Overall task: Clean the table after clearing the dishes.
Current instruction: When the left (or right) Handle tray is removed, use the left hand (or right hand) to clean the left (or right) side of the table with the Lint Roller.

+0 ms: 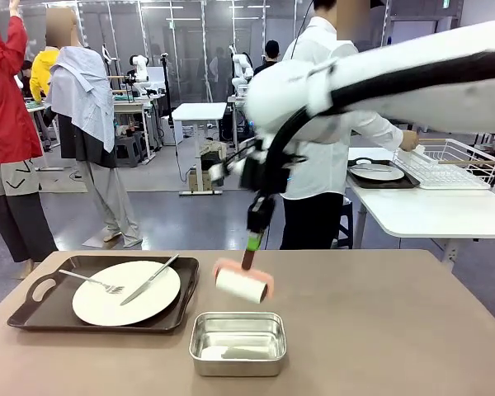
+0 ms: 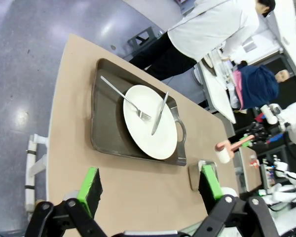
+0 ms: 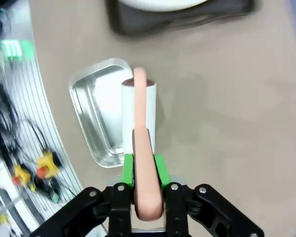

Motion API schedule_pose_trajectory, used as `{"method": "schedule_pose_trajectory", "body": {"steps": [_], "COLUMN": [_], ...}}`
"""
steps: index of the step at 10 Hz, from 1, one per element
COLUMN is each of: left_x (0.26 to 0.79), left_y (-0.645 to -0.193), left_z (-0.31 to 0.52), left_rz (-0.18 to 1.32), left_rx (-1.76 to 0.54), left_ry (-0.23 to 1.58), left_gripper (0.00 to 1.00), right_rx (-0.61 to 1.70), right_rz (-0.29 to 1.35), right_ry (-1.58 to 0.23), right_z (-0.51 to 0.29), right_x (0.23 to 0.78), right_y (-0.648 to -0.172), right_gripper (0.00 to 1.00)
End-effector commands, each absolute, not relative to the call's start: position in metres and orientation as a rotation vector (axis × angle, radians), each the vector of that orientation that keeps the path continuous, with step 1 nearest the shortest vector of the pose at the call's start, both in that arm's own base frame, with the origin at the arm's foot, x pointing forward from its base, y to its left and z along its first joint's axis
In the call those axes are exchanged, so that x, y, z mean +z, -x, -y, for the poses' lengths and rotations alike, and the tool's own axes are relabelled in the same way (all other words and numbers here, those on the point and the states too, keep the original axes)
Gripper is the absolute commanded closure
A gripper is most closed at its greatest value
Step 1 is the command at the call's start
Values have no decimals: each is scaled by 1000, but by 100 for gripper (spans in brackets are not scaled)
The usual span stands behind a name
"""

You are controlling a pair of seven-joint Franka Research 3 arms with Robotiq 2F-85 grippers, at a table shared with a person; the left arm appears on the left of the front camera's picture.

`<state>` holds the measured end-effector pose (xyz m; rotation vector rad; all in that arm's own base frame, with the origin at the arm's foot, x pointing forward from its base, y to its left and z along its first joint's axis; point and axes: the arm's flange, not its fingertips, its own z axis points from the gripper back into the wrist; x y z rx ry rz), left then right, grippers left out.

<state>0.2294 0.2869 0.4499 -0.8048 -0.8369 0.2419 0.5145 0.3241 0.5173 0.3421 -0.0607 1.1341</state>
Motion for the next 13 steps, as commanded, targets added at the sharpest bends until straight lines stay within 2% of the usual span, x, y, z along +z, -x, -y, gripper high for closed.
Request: {"method": "schedule_pose_trajectory", "body": {"steps": [1, 4, 5, 7, 8, 12, 13], "left_x": [448, 448, 448, 448, 448, 448, 448], "left_y": [-229, -229, -229, -229, -229, -229, -229], "left_z": [-291, -291, -291, -291, -291, -291, -291], "left_rz": [867, 867, 867, 867, 867, 867, 867], "left_rx": [220, 220, 220, 220, 220, 220, 220], "left_ry": [817, 817, 817, 817, 817, 817, 817], "left_gripper": [0, 0, 0, 0, 0, 0, 0], "right_rx": [842, 434, 375, 341, 322, 322, 323], "right_rz": [274, 414, 431, 365, 364, 364, 368], "right_ry": [-476, -693, -782, -823, -775, -775, -785], "right_z": [-223, -109, -92, -89, -66, -66, -65], "right_x": [498, 463, 450, 431, 444, 444, 438], "right_y": [-466, -445, -446, -461, -445, -445, -447], "right_gripper": [98, 98, 98, 98, 98, 98, 79]}}
